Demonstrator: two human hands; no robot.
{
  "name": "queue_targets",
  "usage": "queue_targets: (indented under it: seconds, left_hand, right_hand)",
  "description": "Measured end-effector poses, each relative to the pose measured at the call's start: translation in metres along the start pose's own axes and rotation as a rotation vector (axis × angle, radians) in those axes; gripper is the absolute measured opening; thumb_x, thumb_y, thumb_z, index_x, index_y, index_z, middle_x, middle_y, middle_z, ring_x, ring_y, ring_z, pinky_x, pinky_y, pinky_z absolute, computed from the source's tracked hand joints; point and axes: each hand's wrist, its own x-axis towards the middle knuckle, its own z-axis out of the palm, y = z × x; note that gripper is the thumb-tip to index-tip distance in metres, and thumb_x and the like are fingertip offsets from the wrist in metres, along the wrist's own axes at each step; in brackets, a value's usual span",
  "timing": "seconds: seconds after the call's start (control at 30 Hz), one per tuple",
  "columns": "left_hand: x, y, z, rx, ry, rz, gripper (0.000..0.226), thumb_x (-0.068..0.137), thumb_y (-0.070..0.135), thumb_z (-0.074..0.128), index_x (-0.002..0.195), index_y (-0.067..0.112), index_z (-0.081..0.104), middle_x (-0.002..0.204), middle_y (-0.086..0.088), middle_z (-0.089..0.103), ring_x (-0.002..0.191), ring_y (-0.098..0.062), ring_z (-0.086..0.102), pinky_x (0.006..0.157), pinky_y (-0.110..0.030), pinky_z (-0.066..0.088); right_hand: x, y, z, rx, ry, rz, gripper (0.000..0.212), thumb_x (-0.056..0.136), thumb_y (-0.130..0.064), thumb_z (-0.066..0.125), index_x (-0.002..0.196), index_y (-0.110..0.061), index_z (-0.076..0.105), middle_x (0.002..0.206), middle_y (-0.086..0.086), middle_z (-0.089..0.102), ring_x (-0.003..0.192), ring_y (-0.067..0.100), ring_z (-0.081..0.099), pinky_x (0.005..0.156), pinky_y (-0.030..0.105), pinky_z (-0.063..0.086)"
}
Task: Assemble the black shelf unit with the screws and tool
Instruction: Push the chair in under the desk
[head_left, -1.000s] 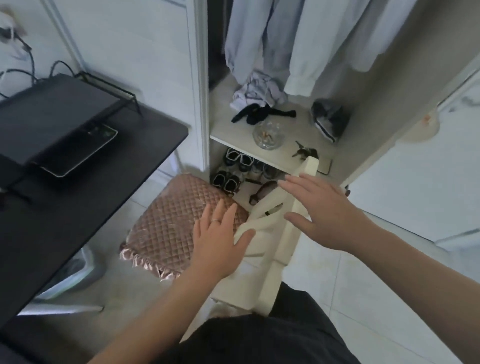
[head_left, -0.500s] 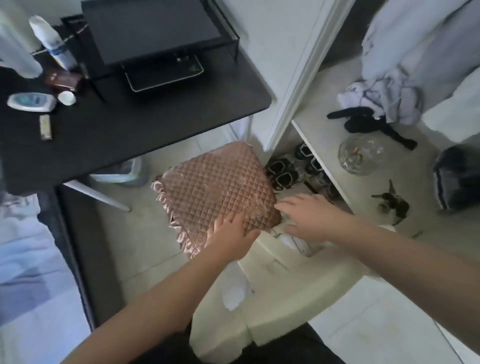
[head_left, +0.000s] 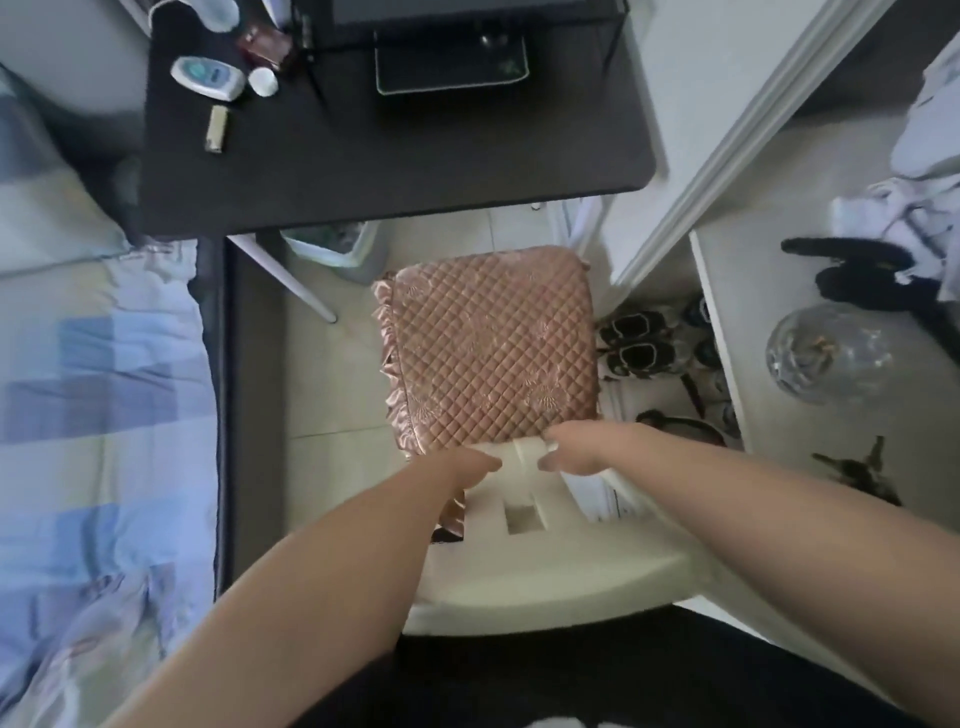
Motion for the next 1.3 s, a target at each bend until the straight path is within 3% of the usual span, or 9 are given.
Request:
queue_targets:
  seconds: [0.13, 0.23, 0.37, 0.47, 0.57, 0.67, 0.83, 1.03, 1.3]
  left_hand:
    - [0.018, -0.009, 0.005, -0.143, -0.042, -0.070, 0.032, 0.097, 0.042, 0.060, 0.093, 0.012, 0.049, 0.096, -0.008, 0.060, 0.080, -0.022, 0.066, 0.055, -0.032, 0.058]
    - [0.031, -0.010, 0.004, -0.252, -0.108, -0.101, 0.028, 0.099, 0.034, 0.057, 0.110, 0.009, 0.055, 0.104, -0.012, 0.070, 0.093, -0.027, 0.072, 0.076, -0.041, 0.060]
    - [0.041, -0.014, 0.007, -0.355, -0.173, -0.130, 0.025, 0.098, 0.028, 0.057, 0.111, 0.007, 0.057, 0.067, -0.012, 0.074, 0.053, -0.026, 0.072, 0.046, -0.036, 0.056]
    - [0.053, -0.019, 0.012, -0.410, -0.147, -0.106, 0.035, 0.091, 0.029, 0.063, 0.120, 0.010, 0.056, 0.089, -0.013, 0.077, 0.076, -0.028, 0.076, 0.067, -0.043, 0.062]
    - [0.055, -0.020, 0.019, -0.449, -0.101, -0.081, 0.055, 0.087, 0.031, 0.063, 0.131, 0.005, 0.044, 0.093, -0.016, 0.075, 0.071, -0.031, 0.075, 0.058, -0.038, 0.060]
    - [0.052, -0.017, 0.022, -0.438, -0.061, -0.050, 0.045, 0.089, 0.033, 0.060, 0.128, 0.012, 0.050, 0.098, -0.015, 0.071, 0.075, -0.029, 0.071, 0.060, -0.034, 0.056]
    - [0.040, -0.007, 0.024, -0.400, -0.023, -0.016, 0.039, 0.093, 0.032, 0.060, 0.125, 0.012, 0.050, 0.112, -0.015, 0.068, 0.099, -0.031, 0.069, 0.092, -0.046, 0.057]
    - [0.025, 0.018, 0.009, -0.377, 0.037, 0.023, 0.035, 0.096, 0.034, 0.060, 0.121, 0.011, 0.052, 0.115, -0.013, 0.068, 0.105, -0.030, 0.068, 0.097, -0.046, 0.055]
    - [0.015, 0.072, -0.049, -0.414, 0.064, 0.105, 0.028, 0.099, 0.033, 0.057, 0.114, 0.009, 0.054, 0.115, -0.014, 0.069, 0.107, -0.030, 0.068, 0.098, -0.047, 0.054]
  right_hand:
    - [0.016, -0.008, 0.010, 0.383, -0.132, 0.156, 0.067, 0.100, -0.047, 0.055, 0.155, -0.014, 0.033, 0.136, 0.013, 0.054, 0.101, 0.030, 0.068, 0.090, 0.042, 0.059]
    - [0.026, -0.009, 0.015, 0.640, -0.154, 0.251, 0.064, 0.099, -0.042, 0.060, 0.152, -0.013, 0.036, 0.116, 0.014, 0.057, 0.086, 0.030, 0.066, 0.077, 0.041, 0.060]
    - [0.035, -0.010, 0.029, 0.877, -0.241, 0.377, 0.042, 0.103, -0.027, 0.055, 0.139, -0.006, 0.044, 0.100, 0.015, 0.060, 0.092, 0.032, 0.066, 0.087, 0.050, 0.057]
    - [0.042, -0.014, 0.035, 0.905, -0.260, 0.415, 0.027, 0.100, -0.022, 0.057, 0.122, -0.010, 0.047, 0.109, 0.018, 0.064, 0.099, 0.035, 0.068, 0.088, 0.054, 0.057]
    - [0.042, -0.015, 0.036, 0.949, -0.277, 0.440, 0.031, 0.098, -0.026, 0.060, 0.123, -0.012, 0.048, 0.103, 0.016, 0.066, 0.085, 0.030, 0.070, 0.065, 0.043, 0.061]
    - [0.040, -0.013, 0.041, 0.908, -0.201, 0.401, 0.032, 0.095, -0.026, 0.059, 0.124, -0.017, 0.047, 0.104, 0.016, 0.066, 0.089, 0.031, 0.069, 0.074, 0.045, 0.060]
    - [0.033, -0.004, 0.032, 0.846, -0.158, 0.340, 0.040, 0.096, -0.028, 0.059, 0.131, -0.016, 0.047, 0.103, 0.012, 0.063, 0.086, 0.026, 0.066, 0.062, 0.035, 0.054]
    - [0.035, -0.004, -0.001, 0.783, -0.046, 0.290, 0.058, 0.090, -0.032, 0.066, 0.138, -0.010, 0.041, 0.121, 0.016, 0.063, 0.104, 0.032, 0.068, 0.089, 0.048, 0.059]
    - [0.050, -0.021, -0.079, 0.850, -0.020, 0.224, 0.045, 0.092, -0.027, 0.064, 0.130, -0.011, 0.045, 0.108, 0.018, 0.068, 0.088, 0.033, 0.073, 0.070, 0.047, 0.062]
